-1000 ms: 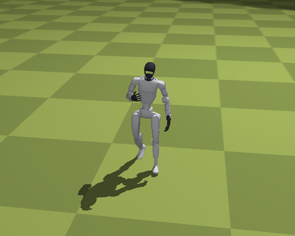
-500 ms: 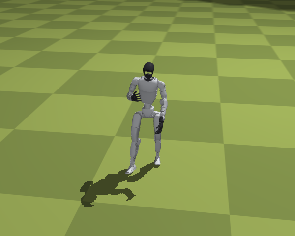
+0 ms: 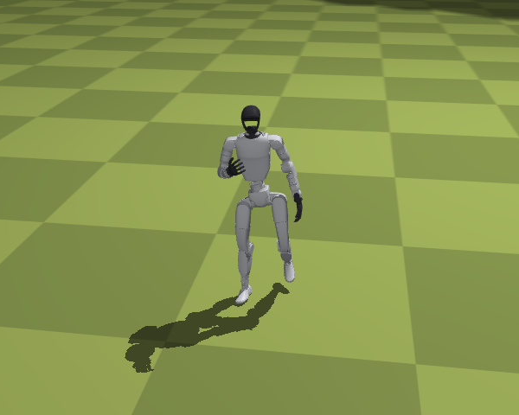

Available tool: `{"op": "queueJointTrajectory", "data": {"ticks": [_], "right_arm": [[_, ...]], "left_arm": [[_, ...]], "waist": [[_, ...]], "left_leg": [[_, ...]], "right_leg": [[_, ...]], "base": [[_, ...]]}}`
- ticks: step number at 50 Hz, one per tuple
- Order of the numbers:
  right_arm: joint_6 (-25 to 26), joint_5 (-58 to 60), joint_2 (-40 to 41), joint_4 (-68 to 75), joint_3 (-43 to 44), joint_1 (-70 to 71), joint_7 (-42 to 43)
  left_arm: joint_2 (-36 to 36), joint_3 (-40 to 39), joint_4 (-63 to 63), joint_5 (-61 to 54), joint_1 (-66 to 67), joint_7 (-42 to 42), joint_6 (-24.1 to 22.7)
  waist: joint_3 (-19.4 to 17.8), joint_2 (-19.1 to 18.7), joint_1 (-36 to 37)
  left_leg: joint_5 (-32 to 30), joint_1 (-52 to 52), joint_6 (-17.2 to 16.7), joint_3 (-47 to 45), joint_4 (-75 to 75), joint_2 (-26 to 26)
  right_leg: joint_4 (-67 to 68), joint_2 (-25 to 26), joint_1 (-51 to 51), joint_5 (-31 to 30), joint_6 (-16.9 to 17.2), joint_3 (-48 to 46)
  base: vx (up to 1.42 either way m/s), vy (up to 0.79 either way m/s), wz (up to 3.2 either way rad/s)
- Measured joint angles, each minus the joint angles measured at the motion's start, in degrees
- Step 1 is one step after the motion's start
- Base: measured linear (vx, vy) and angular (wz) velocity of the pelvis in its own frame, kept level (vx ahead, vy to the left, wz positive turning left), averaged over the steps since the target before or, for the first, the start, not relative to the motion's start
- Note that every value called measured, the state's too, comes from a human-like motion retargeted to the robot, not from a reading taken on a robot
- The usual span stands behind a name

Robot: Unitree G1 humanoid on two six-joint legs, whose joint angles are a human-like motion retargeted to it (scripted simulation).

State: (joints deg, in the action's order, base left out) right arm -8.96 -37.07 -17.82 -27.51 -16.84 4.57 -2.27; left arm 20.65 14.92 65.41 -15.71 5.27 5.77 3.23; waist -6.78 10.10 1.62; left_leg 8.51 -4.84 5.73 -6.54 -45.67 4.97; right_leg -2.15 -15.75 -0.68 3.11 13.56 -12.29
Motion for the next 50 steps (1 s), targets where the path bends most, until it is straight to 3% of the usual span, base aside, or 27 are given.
{"op": "queueJointTrajectory", "data": {"ticks": [4,8,15,20,27,37,46,50], "right_arm": [[-0.5,-0.2,-0.5,0.2,0.3,1.0,0.5],[-0.6,0.3,-0.6,0.6,0.6,2.2,0.4],[0.1,1.3,-0.3,0.2,1.8,3.8,-0.8],[-0.9,1.3,0.0,-0.2,1.7,4.7,-1.8],[-2.3,1.7,0.4,-0.8,0.5,5.9,-1.6],[-2.9,1.6,1.4,-0.7,-1.4,6.8,1.0],[-2.6,0.9,2.0,-0.7,-2.2,4.7,0.3],[-1.3,1.0,1.6,-1.0,-1.9,4.0,-0.2]], "left_arm": [[-1.2,-2.2,0.8,-2.3,3.6,0.7,0.5],[-2.6,-2.5,0.6,-4.3,5.9,1.9,0.4],[-5.0,-0.3,0.5,-5.2,7.2,3.7,0.5],[-6.4,0.3,1.6,-4.3,7.5,5.0,-0.7],[-6.5,-1.0,2.1,-6.3,8.6,5.0,-2.4],[-4.3,-3.3,4.8,-11.4,9.0,2.3,-2.8],[-1.3,-1.7,6.3,-10.6,2.2,-0.4,-2.9],[0.3,-2.1,6.7,-6.8,-5.6,-2.4,-1.3]], "waist": [[-0.4,0.1,1.5],[-2.1,0.0,4.3],[-5.6,-3.9,9.4],[-7.5,-5.9,11.3],[-7.8,-4.7,12.9],[-5.1,-2.9,13.0],[-1.7,-3.5,11.9],[-1.0,-3.5,11.4]], "left_leg": [[4.7,-5.4,2.6,-4.2,-2.2,-0.9],[7.9,-6.0,3.0,-7.1,9.1,0.3],[0.8,-3.4,-1.8,-9.3,38.4,-0.6],[-4.6,-4.3,-6.5,-8.1,50.2,-2.1],[-1.6,-6.4,-8.2,-9.8,50.7,-3.7],[-5.4,-0.3,-9.3,-16.7,50.5,-7.2],[2.5,4.1,-7.1,-16.3,45.9,-10.3],[4.9,5.2,-7.0,-15.2,44.4,-10.6]], "right_leg": [[1.5,0.2,-0.4,2.0,-1.0,0.3],[2.3,0.7,-1.6,3.4,-1.3,1.4],[2.5,5.7,-5.3,5.7,-1.0,3.2],[2.2,8.5,-8.8,7.5,-1.0,4.5],[2.3,8.7,-11.9,9.2,-0.7,7.0],[7.5,9.9,-13.7,6.6,-2.7,11.8],[33.9,11.0,-2.8,-6.3,-1.5,11.1],[43.0,7.0,2.3,-5.5,-4.1,2.4]], "base": [[0.28,-0.14,-0.05],[0.27,-0.08,-0.35],[0.28,-0.02,-0.42],[0.31,0.01,-0.36],[0.34,0.06,-0.38],[0.41,0.16,-0.45],[0.37,0.24,-0.18],[0.27,0.21,0.18]]}}
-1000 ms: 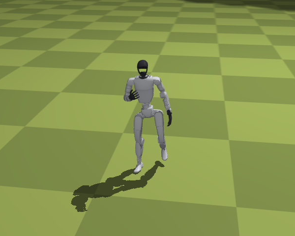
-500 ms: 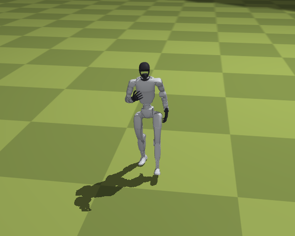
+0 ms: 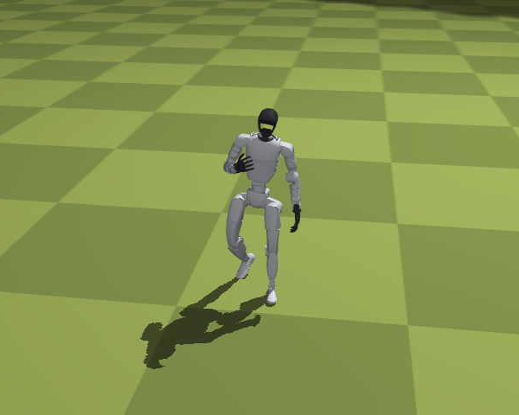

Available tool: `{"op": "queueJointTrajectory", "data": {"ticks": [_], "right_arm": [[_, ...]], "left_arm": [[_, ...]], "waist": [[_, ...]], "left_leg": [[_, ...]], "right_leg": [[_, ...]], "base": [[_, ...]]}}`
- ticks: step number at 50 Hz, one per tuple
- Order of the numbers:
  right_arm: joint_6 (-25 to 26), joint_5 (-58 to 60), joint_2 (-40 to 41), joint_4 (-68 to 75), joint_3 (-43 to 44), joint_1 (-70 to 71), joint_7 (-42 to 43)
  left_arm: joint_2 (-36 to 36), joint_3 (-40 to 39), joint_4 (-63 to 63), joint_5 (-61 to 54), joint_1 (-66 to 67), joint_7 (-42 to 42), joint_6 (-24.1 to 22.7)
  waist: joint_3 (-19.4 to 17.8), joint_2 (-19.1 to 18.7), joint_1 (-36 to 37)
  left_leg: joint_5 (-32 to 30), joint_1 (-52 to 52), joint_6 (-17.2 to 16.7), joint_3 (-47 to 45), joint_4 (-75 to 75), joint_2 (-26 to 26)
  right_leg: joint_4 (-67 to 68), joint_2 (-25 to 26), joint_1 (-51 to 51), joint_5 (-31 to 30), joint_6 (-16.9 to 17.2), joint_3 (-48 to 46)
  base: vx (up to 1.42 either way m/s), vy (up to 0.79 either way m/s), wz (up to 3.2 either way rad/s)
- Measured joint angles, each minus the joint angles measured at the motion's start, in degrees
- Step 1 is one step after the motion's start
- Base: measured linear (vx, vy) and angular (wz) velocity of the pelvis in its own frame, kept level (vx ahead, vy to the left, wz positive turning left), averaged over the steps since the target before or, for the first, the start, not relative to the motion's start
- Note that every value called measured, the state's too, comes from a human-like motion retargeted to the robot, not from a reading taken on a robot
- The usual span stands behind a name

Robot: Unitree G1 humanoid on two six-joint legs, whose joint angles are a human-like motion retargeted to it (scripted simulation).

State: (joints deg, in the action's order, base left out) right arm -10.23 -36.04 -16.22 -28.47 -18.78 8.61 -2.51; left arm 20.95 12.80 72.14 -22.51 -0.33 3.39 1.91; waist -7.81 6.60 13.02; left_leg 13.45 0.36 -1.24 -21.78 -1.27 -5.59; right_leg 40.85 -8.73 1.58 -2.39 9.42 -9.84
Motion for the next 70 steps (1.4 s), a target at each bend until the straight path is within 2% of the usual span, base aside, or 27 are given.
{"op": "queueJointTrajectory", "data": {"ticks": [5,9,14,18,20,24,31,40,48,55,60,65,70], "right_arm": [[0.3,0.3,-0.6,0.0,-0.3,-1.0,-0.8],[0.6,-0.4,-1.1,0.1,-0.7,-1.4,-0.4],[2.6,-0.3,-1.2,0.2,-0.8,-0.8,0.8],[4.0,1.2,-0.6,0.1,-0.9,-0.3,0.5],[4.1,1.9,-0.2,0.1,-0.9,-0.1,0.2],[3.4,3.0,0.8,-0.2,-0.9,-0.3,0.0],[1.7,3.8,1.9,-0.4,0.6,0.0,0.5],[-0.1,4.4,2.0,-1.2,3.0,-1.1,0.2],[-2.2,2.7,1.0,-1.9,4.1,-2.4,1.6],[-2.1,0.6,-0.5,-2.9,5.5,-3.3,2.7],[-1.5,-0.6,-1.2,-3.3,6.1,-3.5,3.8],[-1.2,-0.7,-1.3,-3.2,5.9,-2.9,4.1],[-0.9,0.2,-1.0,-2.8,5.4,-1.9,3.8]], "left_arm": [[1.7,0.3,-0.8,4.1,-12.0,-1.7,0.4],[2.4,2.4,-3.7,5.0,-21.3,-2.9,-0.3],[3.0,5.6,-9.2,4.2,-30.6,-4.2,-0.6],[2.7,6.7,-13.4,3.3,-34.3,-4.3,-1.3],[2.3,6.6,-15.0,2.8,-34.9,-4.2,-1.9],[1.3,6.3,-16.3,2.4,-33.4,-3.9,-3.1],[-0.6,7.3,-10.8,5.7,-26.5,-2.3,-2.8],[-1.4,9.2,0.8,15.1,-10.9,1.5,-1.2],[-0.8,5.4,2.9,11.6,3.7,1.2,-1.6],[-1.1,0.9,-3.2,8.2,10.9,2.2,-0.4],[-1.5,-0.6,-12.1,5.5,13.4,3.9,0.8],[-2.0,-0.7,-22.0,0.8,14.3,6.2,1.1],[-2.1,0.1,-29.3,-2.6,14.0,7.5,0.7]], "waist": [[-0.5,0.7,-1.4],[-2.0,2.6,-3.4],[-4.4,5.5,-5.4],[-5.8,6.5,-6.6],[-6.3,6.4,-7.3],[-7.0,5.5,-8.5],[-7.2,3.8,-9.8],[-4.5,2.6,-9.3],[-2.2,0.9,-7.8],[-1.3,1.4,-8.2],[-0.6,2.7,-8.3],[0.0,3.2,-7.8],[-0.8,3.0,-6.0]], "left_leg": [[2.1,2.3,-0.9,2.5,-0.4,1.3],[3.3,4.3,-1.6,5.6,-0.4,4.1],[4.7,6.5,-1.3,9.4,-0.5,8.0],[5.6,7.9,-0.7,11.5,-0.7,9.5],[5.9,8.6,-0.6,12.4,-0.8,9.7],[6.5,9.9,-1.0,13.7,-0.7,9.1],[7.8,11.0,-1.6,15.2,-0.5,8.6],[9.2,11.1,-1.5,16.6,-1.2,9.3],[7.4,10.8,-0.7,18.2,-4.7,9.2],[1.5,6.8,0.2,22.5,-15.3,11.8],[-2.3,-1.0,2.7,20.3,-30.0,12.8],[-1.0,-7.9,7.3,13.9,-39.3,11.9],[3.6,-9.3,9.5,9.8,-32.6,12.6]], "right_leg": [[-7.6,-2.7,-0.5,5.4,-3.2,-9.7],[-23.8,-0.9,-2.1,6.4,-2.2,-8.9],[-38.9,-0.3,-1.2,0.5,0.6,-2.8],[-44.1,-0.1,1.6,-6.6,3.0,1.4],[-45.5,0.3,2.9,-8.0,4.3,3.1],[-45.8,1.4,5.4,-6.3,5.6,3.3],[-45.8,1.3,6.6,-3.8,5.6,-3.4],[-45.8,0.6,4.8,-3.4,5.6,-5.0],[-45.8,0.1,2.4,0.4,5.6,-5.7],[-45.8,-3.5,-1.3,3.5,5.6,-7.0],[-43.0,-5.9,-1.9,6.2,3.8,-7.2],[-41.6,-6.8,-2.1,7.9,2.1,-7.1],[-41.4,-6.4,-3.4,9.0,2.3,-5.8]], "base": [[0.23,0.14,0.54],[0.20,0.07,0.82],[0.18,0.03,0.71],[0.17,0.01,0.45],[0.17,0.00,0.40],[0.17,-0.04,0.31],[0.19,-0.06,0.22],[0.26,-0.12,0.15],[0.30,-0.15,0.11],[0.27,-0.14,0.32],[0.21,-0.18,0.24],[0.18,-0.14,0.02],[0.19,-0.10,-0.32]]}}
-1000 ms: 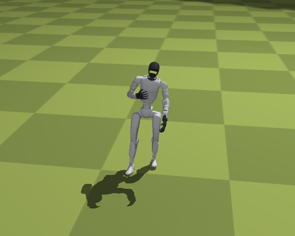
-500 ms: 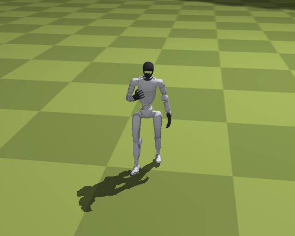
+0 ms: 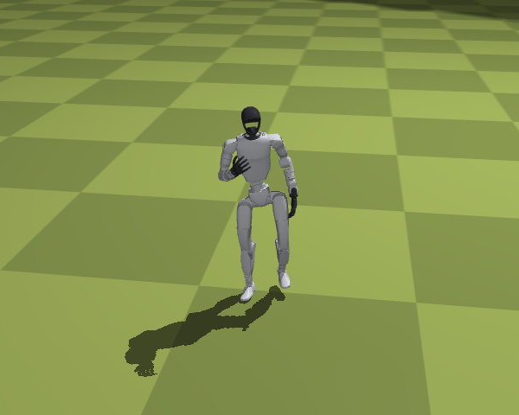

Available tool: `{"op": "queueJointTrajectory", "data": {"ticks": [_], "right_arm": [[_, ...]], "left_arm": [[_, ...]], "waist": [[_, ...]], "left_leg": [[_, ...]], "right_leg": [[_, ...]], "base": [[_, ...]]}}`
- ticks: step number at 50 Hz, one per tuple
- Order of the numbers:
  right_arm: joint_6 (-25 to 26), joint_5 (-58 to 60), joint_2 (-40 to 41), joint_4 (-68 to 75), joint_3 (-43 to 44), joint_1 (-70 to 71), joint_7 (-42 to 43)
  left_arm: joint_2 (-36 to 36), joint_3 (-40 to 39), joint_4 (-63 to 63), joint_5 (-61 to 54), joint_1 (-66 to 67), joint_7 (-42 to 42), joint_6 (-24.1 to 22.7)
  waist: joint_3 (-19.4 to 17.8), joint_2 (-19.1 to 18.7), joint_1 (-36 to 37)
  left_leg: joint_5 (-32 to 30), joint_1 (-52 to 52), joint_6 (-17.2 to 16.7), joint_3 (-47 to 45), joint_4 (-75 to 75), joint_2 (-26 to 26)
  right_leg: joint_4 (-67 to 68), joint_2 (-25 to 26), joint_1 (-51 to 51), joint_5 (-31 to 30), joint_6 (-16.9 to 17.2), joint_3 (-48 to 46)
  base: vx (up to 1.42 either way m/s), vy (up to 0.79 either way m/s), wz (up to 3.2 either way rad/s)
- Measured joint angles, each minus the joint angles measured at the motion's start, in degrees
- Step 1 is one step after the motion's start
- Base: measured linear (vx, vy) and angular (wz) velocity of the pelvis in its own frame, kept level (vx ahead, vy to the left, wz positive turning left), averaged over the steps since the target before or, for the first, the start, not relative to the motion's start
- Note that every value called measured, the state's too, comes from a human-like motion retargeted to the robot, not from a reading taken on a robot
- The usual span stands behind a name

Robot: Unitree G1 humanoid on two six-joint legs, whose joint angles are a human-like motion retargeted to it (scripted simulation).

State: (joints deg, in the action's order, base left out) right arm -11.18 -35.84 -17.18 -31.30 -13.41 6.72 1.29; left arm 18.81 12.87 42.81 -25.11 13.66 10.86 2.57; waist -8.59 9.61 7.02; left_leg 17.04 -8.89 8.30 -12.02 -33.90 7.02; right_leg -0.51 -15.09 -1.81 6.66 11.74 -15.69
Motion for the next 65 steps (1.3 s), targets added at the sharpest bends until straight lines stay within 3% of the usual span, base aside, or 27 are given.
{"op": "queueJointTrajectory", "data": {"ticks": [5,12,15,22,30,35,45,50,54,58,65], "right_arm": [[0.4,1.0,0.4,0.0,-0.1,1.1,0.0],[-0.6,1.6,0.9,-0.2,-0.8,2.2,-0.1],[-1.6,1.8,1.2,-0.2,-1.4,2.6,-0.5],[-2.2,1.8,1.3,-0.1,-1.9,3.5,-0.6],[-1.6,0.9,1.8,0.0,-2.3,3.3,-0.7],[-1.8,-0.2,2.4,0.2,-2.8,1.6,-1.4],[-0.5,0.0,3.7,0.4,-2.6,-1.3,-2.7],[0.2,-0.2,3.7,0.4,-2.7,-1.0,-1.5],[0.3,-0.2,3.6,0.6,-3.3,-0.8,-1.6],[0.8,-0.5,3.3,0.6,-3.6,-1.0,-2.2],[3.4,0.2,2.3,0.5,-2.9,-0.9,-1.8]], "left_arm": [[0.3,0.7,-3.0,-0.8,-1.1,-1.1,-0.4],[0.4,0.9,-0.3,0.3,-1.6,-2.8,-1.8],[0.4,0.7,2.4,1.4,-1.2,-2.3,-2.7],[0.9,0.0,7.8,3.4,0.8,-1.8,-2.8],[0.8,-0.8,12.8,3.4,3.2,-1.9,-2.0],[1.1,1.4,17.8,4.3,1.3,-1.5,-1.8],[1.5,9.5,30.3,12.1,-17.7,-4.3,-0.1],[1.7,9.6,27.9,12.4,-28.7,-8.2,0.6],[1.5,8.1,22.5,10.4,-35.9,-9.3,-0.2],[1.0,6.7,17.2,8.3,-41.5,-9.5,-1.1],[-0.5,6.8,12.6,5.5,-47.1,-10.8,-1.0]], "waist": [[-1.8,-2.4,1.9],[-4.3,-6.4,3.8],[-5.2,-6.8,4.4],[-5.7,-5.5,5.4],[-3.4,-4.3,6.1],[-1.3,-3.8,5.0],[2.5,-5.0,4.1],[2.3,-5.2,3.4],[1.4,-5.2,1.8],[-0.1,-4.7,-0.3],[-4.1,-3.1,-4.0]], "left_leg": [[-1.0,1.3,-1.6,-2.1,16.6,-0.5],[-13.2,0.0,-8.2,0.1,34.7,-2.9],[-15.7,-1.2,-10.7,1.8,38.8,-3.4],[-11.0,-2.6,-10.5,-1.8,38.9,-4.9],[-14.8,1.6,-10.7,-6.7,38.7,-7.6],[-12.5,4.7,-11.0,-7.4,38.2,-8.3],[-5.1,8.5,-9.7,-5.6,34.7,-10.7],[-2.6,10.4,-9.7,-5.2,33.5,-10.4],[-1.1,12.3,-9.9,-4.5,33.0,-9.6],[0.2,14.4,-10.5,-3.4,32.6,-7.9],[2.5,18.9,-10.9,-0.6,32.3,-3.5]], "right_leg": [[0.3,2.9,-2.2,1.4,0.4,1.8],[0.2,8.0,-6.6,3.7,-0.3,4.6],[0.2,8.9,-8.4,4.5,-0.2,6.2],[0.7,8.9,-11.0,6.0,0.3,9.6],[3.1,9.9,-12.9,5.6,-0.9,14.0],[7.7,10.1,-13.1,2.2,-1.6,15.5],[37.1,10.8,0.2,-11.7,-1.9,12.6],[45.5,7.4,7.2,-7.3,-5.7,6.4],[39.4,6.6,9.4,-2.0,-7.9,2.8],[26.3,7.5,9.6,0.4,-7.4,1.1],[1.7,7.1,7.9,-11.2,-3.1,-1.9]], "base": [[0.21,-0.06,-0.47],[0.24,-0.03,-0.52],[0.27,0.00,-0.54],[0.31,0.04,-0.51],[0.39,0.12,-0.52],[0.42,0.19,-0.16],[0.35,0.20,0.01],[0.26,0.15,0.04],[0.24,0.11,0.19],[0.24,0.07,0.29],[0.26,0.04,0.39]]}}
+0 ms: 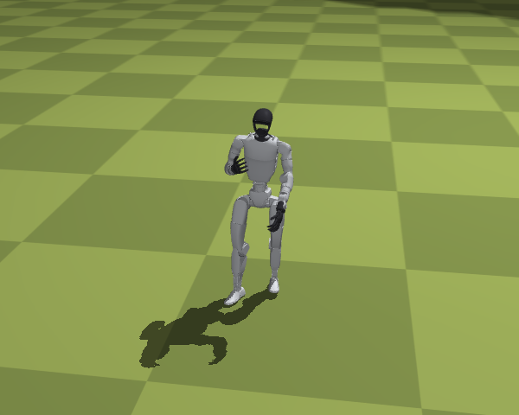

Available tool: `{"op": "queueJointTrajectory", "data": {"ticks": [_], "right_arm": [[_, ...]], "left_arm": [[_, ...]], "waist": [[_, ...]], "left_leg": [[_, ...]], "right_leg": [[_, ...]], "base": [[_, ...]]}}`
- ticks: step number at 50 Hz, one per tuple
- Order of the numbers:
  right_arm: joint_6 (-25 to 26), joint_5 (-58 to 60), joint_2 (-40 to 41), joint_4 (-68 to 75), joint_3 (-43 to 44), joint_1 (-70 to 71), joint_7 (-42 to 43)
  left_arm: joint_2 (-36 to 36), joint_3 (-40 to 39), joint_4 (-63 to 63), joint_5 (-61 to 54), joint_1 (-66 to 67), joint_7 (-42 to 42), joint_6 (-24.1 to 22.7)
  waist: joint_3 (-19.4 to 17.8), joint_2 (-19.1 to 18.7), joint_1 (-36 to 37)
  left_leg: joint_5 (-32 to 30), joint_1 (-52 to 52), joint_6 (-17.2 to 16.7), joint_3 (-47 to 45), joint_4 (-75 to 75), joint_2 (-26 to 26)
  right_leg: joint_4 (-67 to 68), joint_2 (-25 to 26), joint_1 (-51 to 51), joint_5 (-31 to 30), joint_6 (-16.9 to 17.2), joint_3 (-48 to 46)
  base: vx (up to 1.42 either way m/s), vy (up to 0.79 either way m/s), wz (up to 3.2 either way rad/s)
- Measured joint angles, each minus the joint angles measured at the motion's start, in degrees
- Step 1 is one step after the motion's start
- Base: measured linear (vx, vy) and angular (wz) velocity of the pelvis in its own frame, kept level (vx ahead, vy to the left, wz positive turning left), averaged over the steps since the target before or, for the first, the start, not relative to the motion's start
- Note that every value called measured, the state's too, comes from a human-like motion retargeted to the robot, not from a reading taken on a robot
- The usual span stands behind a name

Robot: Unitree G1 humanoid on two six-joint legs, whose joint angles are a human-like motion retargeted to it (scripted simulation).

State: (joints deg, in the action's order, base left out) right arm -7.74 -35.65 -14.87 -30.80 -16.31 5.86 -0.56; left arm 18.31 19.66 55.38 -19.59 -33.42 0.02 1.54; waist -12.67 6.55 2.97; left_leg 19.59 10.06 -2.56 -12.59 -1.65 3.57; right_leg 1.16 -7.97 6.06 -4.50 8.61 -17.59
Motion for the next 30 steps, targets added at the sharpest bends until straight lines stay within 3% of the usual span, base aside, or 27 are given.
{"op": "queueJointTrajectory", "data": {"ticks": [3,7,15,18,25,30], "right_arm": [[0.7,2.1,0.0,0.1,0.3,0.1,-0.4],[0.2,4.7,0.4,0.2,0.4,0.0,-1.7],[-1.3,5.7,0.2,0.1,1.7,-0.3,-1.7],[-2.0,4.9,-0.4,0.0,2.1,-0.7,-1.1],[-3.3,2.4,-2.5,-0.5,2.8,-2.0,-0.2],[-3.8,0.2,-4.3,-0.9,3.0,-2.6,1.1]], "left_arm": [[-0.9,0.2,0.7,0.6,0.0,0.1,-0.1],[-2.3,-0.1,4.1,3.3,2.2,1.0,-0.5],[-4.5,-1.6,14.9,5.2,12.6,0.9,0.0],[-4.7,-2.0,17.9,4.5,18.2,0.8,0.4],[-3.2,-3.7,18.8,2.4,32.6,2.4,1.1],[-1.7,-5.7,16.1,2.6,40.7,3.9,2.2]], "waist": [[-1.2,0.2,-1.4],[-1.5,-0.6,-3.0],[0.5,-2.0,-3.3],[1.4,-2.6,-2.9],[3.3,-2.0,-1.3],[4.6,0.7,-0.2]], "left_leg": [[1.0,1.9,0.3,1.6,0.0,1.0],[2.2,3.7,0.4,3.5,-0.1,0.8],[2.8,5.5,0.6,5.9,-1.4,0.4],[1.7,5.9,1.5,7.2,-2.6,0.4],[-5.1,4.0,3.7,10.9,-11.0,1.4],[-11.2,-3.6,4.7,10.4,-26.7,2.6]], "right_leg": [[-5.7,0.1,0.6,-4.6,3.2,2.1],[-6.2,0.4,2.9,-1.0,6.3,5.7],[-6.2,0.4,0.9,-3.5,6.4,4.0],[-6.2,-0.3,-0.7,-1.6,6.4,3.2],[-6.2,-2.5,-5.4,2.7,6.2,2.6],[-3.6,-5.0,-7.0,6.0,4.9,2.6]], "base": [[0.29,0.00,0.44],[0.32,-0.05,0.42],[0.36,-0.15,0.28],[0.41,-0.11,0.30],[0.40,-0.16,0.23],[0.35,-0.23,0.18]]}}
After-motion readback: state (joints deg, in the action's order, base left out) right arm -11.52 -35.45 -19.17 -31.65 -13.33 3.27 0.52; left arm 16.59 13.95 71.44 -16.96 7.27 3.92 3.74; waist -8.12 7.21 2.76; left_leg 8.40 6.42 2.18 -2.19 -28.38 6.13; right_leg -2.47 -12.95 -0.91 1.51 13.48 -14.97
